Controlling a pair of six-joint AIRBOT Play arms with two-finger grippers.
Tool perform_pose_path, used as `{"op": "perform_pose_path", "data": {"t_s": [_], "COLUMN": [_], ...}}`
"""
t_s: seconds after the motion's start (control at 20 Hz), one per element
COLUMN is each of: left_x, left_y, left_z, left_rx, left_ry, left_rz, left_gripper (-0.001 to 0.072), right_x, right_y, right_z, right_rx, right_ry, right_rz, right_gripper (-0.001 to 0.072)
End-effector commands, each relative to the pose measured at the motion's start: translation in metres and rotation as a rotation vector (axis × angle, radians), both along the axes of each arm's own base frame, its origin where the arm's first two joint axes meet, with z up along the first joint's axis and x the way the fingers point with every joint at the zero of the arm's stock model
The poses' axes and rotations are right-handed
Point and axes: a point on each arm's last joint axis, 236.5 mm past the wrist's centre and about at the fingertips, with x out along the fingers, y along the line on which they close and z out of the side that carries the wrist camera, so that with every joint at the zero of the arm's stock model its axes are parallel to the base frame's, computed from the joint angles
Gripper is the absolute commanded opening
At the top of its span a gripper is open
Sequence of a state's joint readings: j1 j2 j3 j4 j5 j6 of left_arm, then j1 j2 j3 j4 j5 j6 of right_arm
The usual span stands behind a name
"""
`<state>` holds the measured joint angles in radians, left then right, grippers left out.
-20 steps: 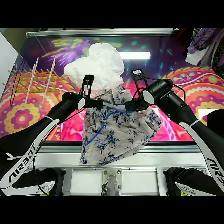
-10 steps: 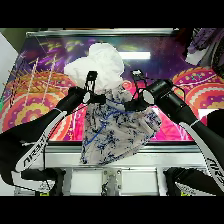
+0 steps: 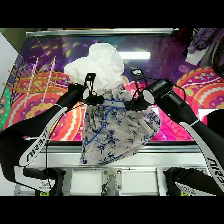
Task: Fold the clothes and pants, and hang the long-sleeved shirts on hangers.
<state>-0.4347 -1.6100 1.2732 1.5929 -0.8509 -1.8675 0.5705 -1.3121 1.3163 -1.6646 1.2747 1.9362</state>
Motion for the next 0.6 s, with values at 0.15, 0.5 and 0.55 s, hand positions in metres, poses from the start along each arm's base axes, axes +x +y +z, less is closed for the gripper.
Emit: {"op": "perform_pose_path", "data": {"t_s": [0.15,0.5,0.55], "left_x": [-0.033,-0.194,-0.216], "left_y": [0.008,-0.005,-0.010], "left_z": [0.150,0.183,0.181], "left_rx": [0.022,-0.072,-0.125], "left_ry": [-0.153,0.105,0.155], "left_rz": [-0.188,-0.405,-0.431], "left_gripper": [0.0014,0.0014,0.0014], "right_x": [0.008,-0.066,-0.079], "right_y": [-0.064,-0.061,-0.053], "right_z": [0.082,0.119,0.118], "right_rx": [-0.078,-0.057,-0.029], "right_ry": [0.006,0.118,0.132], "right_rz": [-0.074,-0.051,-0.047], "right_gripper": [0.0013,0.0011,0.0011]}}
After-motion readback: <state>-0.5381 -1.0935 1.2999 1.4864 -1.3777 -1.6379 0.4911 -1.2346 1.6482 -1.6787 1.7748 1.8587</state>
